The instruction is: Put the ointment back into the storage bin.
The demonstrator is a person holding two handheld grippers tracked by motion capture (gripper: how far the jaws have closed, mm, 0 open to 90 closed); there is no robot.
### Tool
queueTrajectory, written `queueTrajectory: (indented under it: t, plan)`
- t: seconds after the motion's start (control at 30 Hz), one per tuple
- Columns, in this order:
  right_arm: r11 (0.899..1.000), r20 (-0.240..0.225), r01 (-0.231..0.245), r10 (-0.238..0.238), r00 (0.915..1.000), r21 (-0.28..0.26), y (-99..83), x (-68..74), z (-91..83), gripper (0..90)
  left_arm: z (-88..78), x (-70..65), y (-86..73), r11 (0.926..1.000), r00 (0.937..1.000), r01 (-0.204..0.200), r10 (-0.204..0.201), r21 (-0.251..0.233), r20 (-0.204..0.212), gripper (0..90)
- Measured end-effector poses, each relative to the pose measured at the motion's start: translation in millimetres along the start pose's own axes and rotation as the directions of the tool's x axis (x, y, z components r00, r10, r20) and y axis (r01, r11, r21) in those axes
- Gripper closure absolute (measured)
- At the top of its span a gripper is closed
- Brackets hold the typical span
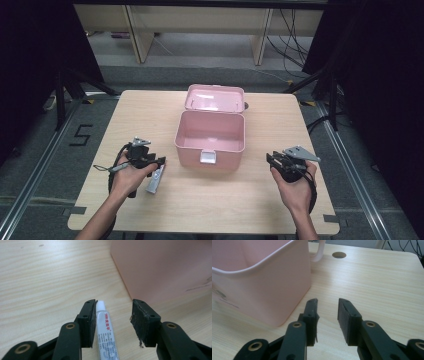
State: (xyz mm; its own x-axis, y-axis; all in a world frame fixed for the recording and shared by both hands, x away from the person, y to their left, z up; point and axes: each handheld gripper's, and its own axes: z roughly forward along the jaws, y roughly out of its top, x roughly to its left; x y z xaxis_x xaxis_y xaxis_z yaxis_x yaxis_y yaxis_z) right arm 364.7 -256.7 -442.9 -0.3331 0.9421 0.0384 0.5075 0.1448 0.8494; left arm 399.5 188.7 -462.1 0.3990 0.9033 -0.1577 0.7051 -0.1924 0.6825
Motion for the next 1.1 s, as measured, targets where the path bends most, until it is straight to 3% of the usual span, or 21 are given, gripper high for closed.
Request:
queueTrajectory:
  t: [0.03,0.1,0.13,0.27,0.3,0.37,0.47,0.53,0.6,0.67,0.77,0.9,0.97,1.0,1.03,1.07,1.1]
  plan:
    - [1.000,-0.019,-0.018,0.018,0.9997,-0.005,0.2,0.5,1.2,69.7,0.3,0.2,0.0,0.9998,1.0000,-0.004,0.004,0.019,-0.002,54.2]
    - [0.999,-0.009,-0.032,0.033,0.9994,0.013,1.1,2.2,1.1,69.5,2.3,0.1,0.3,0.9994,1.0000,0.003,-0.003,0.036,-0.005,54.3]
    - [1.000,-0.006,-0.004,0.004,1.0000,0.006,1.8,0.1,1.2,69.4,3.1,-0.2,0.5,0.9983,0.9999,0.000,0.001,0.058,-0.017,54.1]
    - [1.000,-0.007,-0.011,0.011,0.9999,0.023,2.8,0.4,1.3,69.3,7.1,-2.3,2.4,0.9952,0.9999,0.001,0.001,0.098,-0.015,53.9]
    - [0.999,-0.002,-0.046,0.046,0.9989,0.028,2.6,2.9,0.4,69.2,7.7,-1.5,2.8,0.9929,0.9997,-0.015,0.017,0.118,-0.016,53.9]
    - [1.000,0.001,-0.023,0.023,0.9997,0.020,3.3,1.1,1.0,69.2,10.3,-1.8,4.4,0.9840,0.9999,-0.012,0.014,0.178,-0.009,53.7]
    - [1.000,-0.010,-0.005,0.005,0.9999,0.006,4.5,-1.0,0.4,69.1,15.8,-1.1,4.7,0.9740,0.9999,0.007,-0.005,0.227,-0.009,52.1]
    - [1.000,-0.005,-0.006,0.006,1.0000,-0.003,4.8,-1.5,0.1,69.1,18.8,-0.3,4.0,0.9695,0.9997,0.024,-0.021,0.244,-0.012,51.9]
    - [1.000,-0.006,-0.008,0.008,0.9999,-0.002,5.2,-2.3,-0.3,69.1,21.7,-0.1,3.7,0.9704,0.9989,0.045,-0.042,0.237,-0.021,52.2]
    - [1.000,-0.002,-0.007,0.007,1.0000,0.002,5.0,-2.8,-0.2,69.1,21.0,0.5,5.5,0.9577,0.9991,0.041,-0.037,0.285,-0.018,52.5]
    - [1.000,-0.003,-0.006,0.006,1.0000,-0.001,4.5,-2.3,0.9,69.1,23.0,-0.2,6.4,0.9503,0.9996,0.029,-0.027,0.310,-0.012,52.5]
    - [1.000,-0.004,-0.006,0.006,1.0000,-0.002,4.7,-2.1,0.9,69.1,25.3,-1.4,7.3,0.9432,0.9997,0.026,-0.025,0.331,-0.009,52.6]
    - [0.999,-0.012,-0.048,0.048,0.9988,0.011,4.3,1.1,0.5,69.1,26.4,-2.0,6.9,0.9419,0.9997,0.025,-0.022,0.335,-0.014,52.9]
    - [0.999,-0.010,-0.042,0.042,0.9991,0.010,4.3,0.6,0.6,69.1,26.9,-2.2,6.5,0.9399,0.9998,0.019,-0.015,0.341,-0.014,53.1]
    - [1.000,-0.004,-0.004,0.004,1.0000,-0.002,4.5,-2.3,1.1,69.1,27.0,-2.3,6.4,0.9382,0.9998,0.014,-0.009,0.346,-0.015,53.3]
    - [1.000,-0.004,-0.004,0.004,1.0000,-0.001,4.6,-2.2,1.1,69.1,27.7,-2.7,5.9,0.9381,0.9998,0.017,-0.012,0.346,-0.015,53.5]
    - [1.000,-0.013,-0.014,0.014,0.9998,0.004,4.3,-1.8,1.6,69.1,27.8,-1.5,6.2,0.9354,0.9998,-0.013,0.017,0.353,-0.008,53.7]
